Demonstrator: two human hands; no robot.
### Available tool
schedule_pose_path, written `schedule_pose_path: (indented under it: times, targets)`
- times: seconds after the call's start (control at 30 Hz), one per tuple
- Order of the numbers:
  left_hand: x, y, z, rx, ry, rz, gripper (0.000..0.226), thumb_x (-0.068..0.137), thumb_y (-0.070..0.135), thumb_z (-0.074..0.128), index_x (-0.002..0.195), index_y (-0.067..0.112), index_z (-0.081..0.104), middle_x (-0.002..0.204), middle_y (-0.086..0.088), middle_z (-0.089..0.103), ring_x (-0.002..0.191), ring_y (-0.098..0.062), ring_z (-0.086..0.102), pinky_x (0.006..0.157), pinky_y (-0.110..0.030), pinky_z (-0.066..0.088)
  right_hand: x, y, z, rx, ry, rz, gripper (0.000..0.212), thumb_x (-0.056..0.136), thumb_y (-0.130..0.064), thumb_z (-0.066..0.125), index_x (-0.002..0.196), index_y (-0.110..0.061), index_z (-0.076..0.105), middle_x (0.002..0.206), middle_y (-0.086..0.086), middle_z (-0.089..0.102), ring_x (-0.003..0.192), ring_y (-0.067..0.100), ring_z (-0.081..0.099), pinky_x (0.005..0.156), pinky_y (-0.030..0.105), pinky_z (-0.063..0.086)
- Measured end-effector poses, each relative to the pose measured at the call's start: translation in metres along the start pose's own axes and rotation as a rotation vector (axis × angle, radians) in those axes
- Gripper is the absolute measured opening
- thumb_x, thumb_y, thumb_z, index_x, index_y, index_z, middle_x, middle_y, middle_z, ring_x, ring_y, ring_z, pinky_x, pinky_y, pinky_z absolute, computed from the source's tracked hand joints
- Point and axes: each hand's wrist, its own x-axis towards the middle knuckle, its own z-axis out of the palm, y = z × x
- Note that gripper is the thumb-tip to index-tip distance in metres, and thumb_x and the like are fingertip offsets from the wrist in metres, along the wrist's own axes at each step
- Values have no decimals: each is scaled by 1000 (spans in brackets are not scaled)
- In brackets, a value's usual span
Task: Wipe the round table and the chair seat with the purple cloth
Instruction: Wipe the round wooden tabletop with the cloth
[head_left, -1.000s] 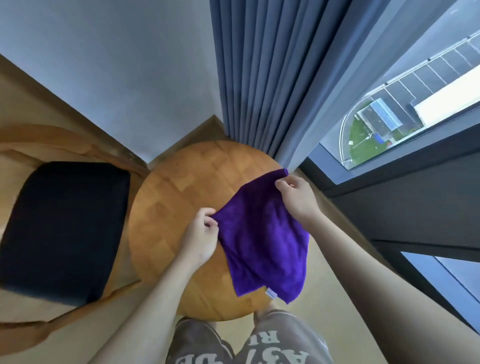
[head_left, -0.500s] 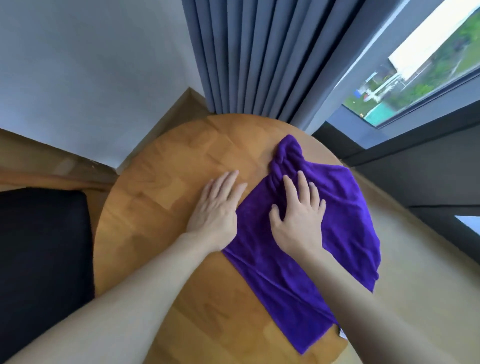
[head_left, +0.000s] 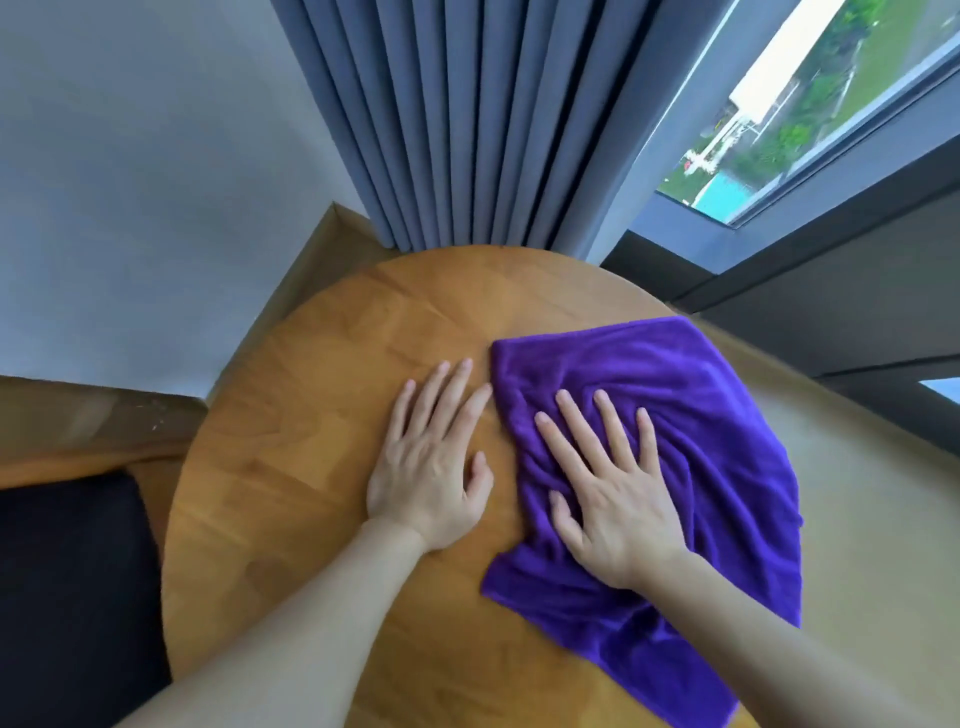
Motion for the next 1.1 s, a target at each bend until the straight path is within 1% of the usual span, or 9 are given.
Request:
schedule_pose_path:
  times: [0.07, 0.23, 0.37, 0.47, 0.6, 0.7, 0.87, 0.97, 1.1]
  targets:
    - [2, 2, 0, 15, -8, -17, 76, 81, 33, 51, 155, 19, 39, 170, -4, 22, 158, -23, 15, 126, -52, 15, 0, 25, -1, -35, -13, -42, 86, 88, -49, 48, 164, -32, 12, 172, -6, 8, 158, 30, 7, 123, 64, 9]
    - [1, 3, 0, 37, -20, -9, 78, 83, 34, 48, 158, 20, 35, 171, -4, 19, 159, -24, 13, 127, -51, 13, 61, 4, -13, 122, 78, 581, 80, 90, -47, 35, 164, -27, 11, 172, -2, 3, 158, 29, -1, 124, 61, -1]
    - [2, 1, 3, 58, -2, -10, 75, 85, 33, 45, 158, 20, 34, 171, -4, 19, 159, -23, 13, 127, -51, 14, 94, -24, -17, 237, 83, 719, 81, 91, -44, 31, 163, -19, 6, 172, 3, -4, 158, 31, -7, 123, 63, -1]
    - [1, 1, 6, 46, 13, -4, 74, 85, 32, 45, 158, 21, 34, 171, -4, 20, 159, -23, 13, 126, -52, 17, 85, -28, -16, 192, 52, 544, 80, 93, -46, 31, 164, -19, 5, 172, 5, -4, 158, 31, -7, 123, 62, -2]
    - [1, -1, 8, 42, 30, 0, 74, 84, 30, 47, 156, 20, 38, 170, -3, 22, 158, -22, 15, 126, -52, 18, 48, -16, -12, 110, -5, 132, 78, 97, -47, 37, 164, -20, 8, 172, 2, -1, 158, 30, -3, 123, 63, 12]
    - [1, -1, 8, 60, 23, -4, 74, 83, 30, 48, 156, 20, 39, 170, -3, 23, 158, -22, 16, 126, -53, 18, 23, 10, -12, 46, -22, -62, 81, 97, -56, 40, 164, -22, 11, 172, 0, 5, 158, 28, 2, 123, 59, 17]
    - [0, 0, 11, 129, -13, -44, 77, 84, 38, 49, 158, 23, 35, 172, 2, 13, 159, -23, 10, 125, -58, 14, 45, 54, -24, -74, -60, -301, 87, 91, -70, 44, 163, -35, 11, 172, -2, 4, 157, 38, 0, 120, 71, 0]
    - [2, 2, 11, 165, -13, -181, 84, 83, 50, 47, 162, 29, 26, 173, 3, 5, 160, -28, 2, 125, -61, 8, 72, 44, -23, -24, -43, -258, 82, 93, -63, 41, 163, -36, 6, 172, -7, 3, 157, 37, -2, 120, 70, -2]
    - [11, 31, 15, 114, 38, -499, 83, 88, 55, 38, 164, 38, 10, 174, 1, -1, 159, -30, -7, 125, -63, 4, 97, 19, -28, 70, 15, 27, 78, 95, -51, 37, 164, -26, 10, 172, -4, 7, 158, 30, 1, 123, 64, 4]
